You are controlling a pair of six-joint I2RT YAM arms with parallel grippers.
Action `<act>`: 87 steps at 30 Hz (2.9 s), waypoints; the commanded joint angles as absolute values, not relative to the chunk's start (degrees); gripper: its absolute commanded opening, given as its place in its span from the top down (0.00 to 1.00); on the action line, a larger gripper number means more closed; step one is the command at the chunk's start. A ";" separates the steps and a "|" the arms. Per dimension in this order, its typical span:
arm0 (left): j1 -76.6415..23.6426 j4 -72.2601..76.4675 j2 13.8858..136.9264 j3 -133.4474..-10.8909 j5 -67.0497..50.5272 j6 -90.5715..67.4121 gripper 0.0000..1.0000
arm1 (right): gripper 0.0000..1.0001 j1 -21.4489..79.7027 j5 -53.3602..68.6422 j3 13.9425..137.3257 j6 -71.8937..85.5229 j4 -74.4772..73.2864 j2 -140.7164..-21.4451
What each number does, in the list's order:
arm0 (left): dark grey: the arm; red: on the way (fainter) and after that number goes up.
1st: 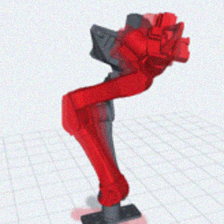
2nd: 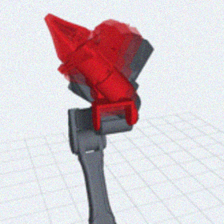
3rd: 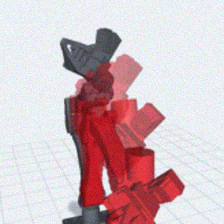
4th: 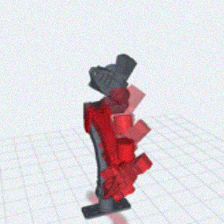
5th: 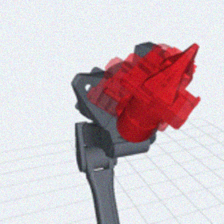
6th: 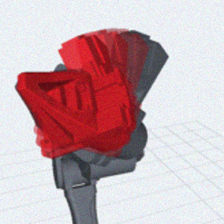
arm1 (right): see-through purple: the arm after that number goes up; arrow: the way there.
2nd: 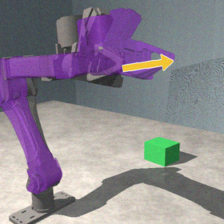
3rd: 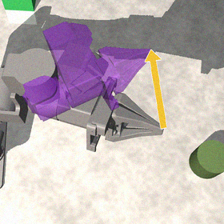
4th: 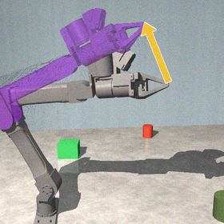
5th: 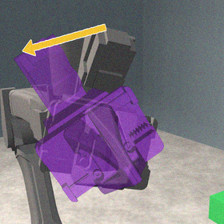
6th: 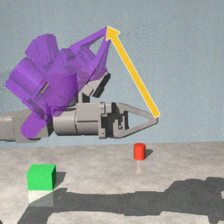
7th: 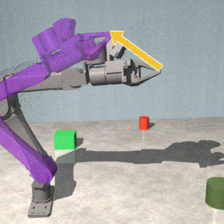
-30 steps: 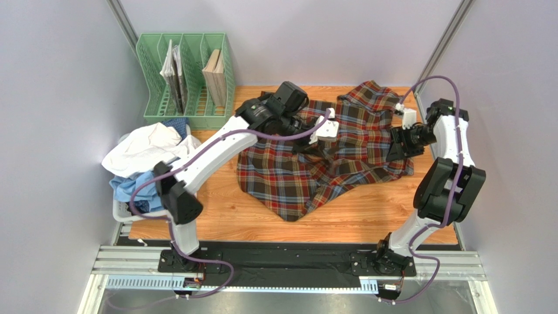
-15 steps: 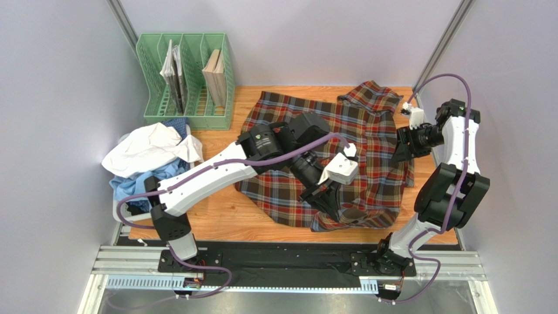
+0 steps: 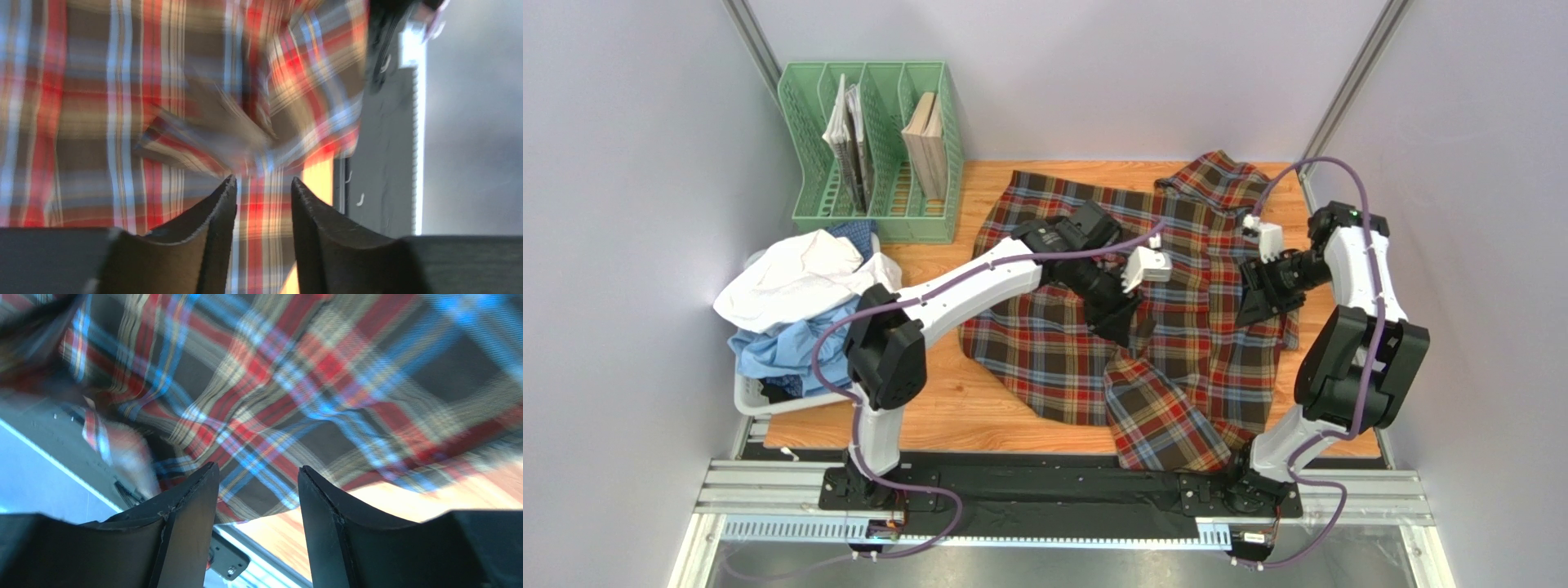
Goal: Fold and stack the long sleeve shirts
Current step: Flatten the shirt out
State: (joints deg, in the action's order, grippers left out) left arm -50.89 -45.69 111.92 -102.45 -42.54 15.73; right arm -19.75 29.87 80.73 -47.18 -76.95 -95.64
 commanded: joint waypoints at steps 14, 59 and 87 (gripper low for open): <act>-34.54 -40.70 78.13 -51.34 -19.86 66.79 0.44 | 0.48 13.78 34.10 65.75 -28.40 -51.96 -80.42; -28.57 -40.24 108.98 -94.66 -31.60 29.19 0.46 | 0.57 -2.99 35.15 75.23 -29.01 -61.17 -94.75; -10.99 -26.21 84.99 -77.53 -39.34 1.33 0.01 | 0.67 36.65 3.87 98.44 -12.91 -39.19 -120.94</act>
State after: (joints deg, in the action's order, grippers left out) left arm -12.58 -26.85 85.38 -79.72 -28.97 3.46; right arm 37.39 11.09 94.52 -12.23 -37.69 -120.79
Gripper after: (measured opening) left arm 0.990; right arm 0.328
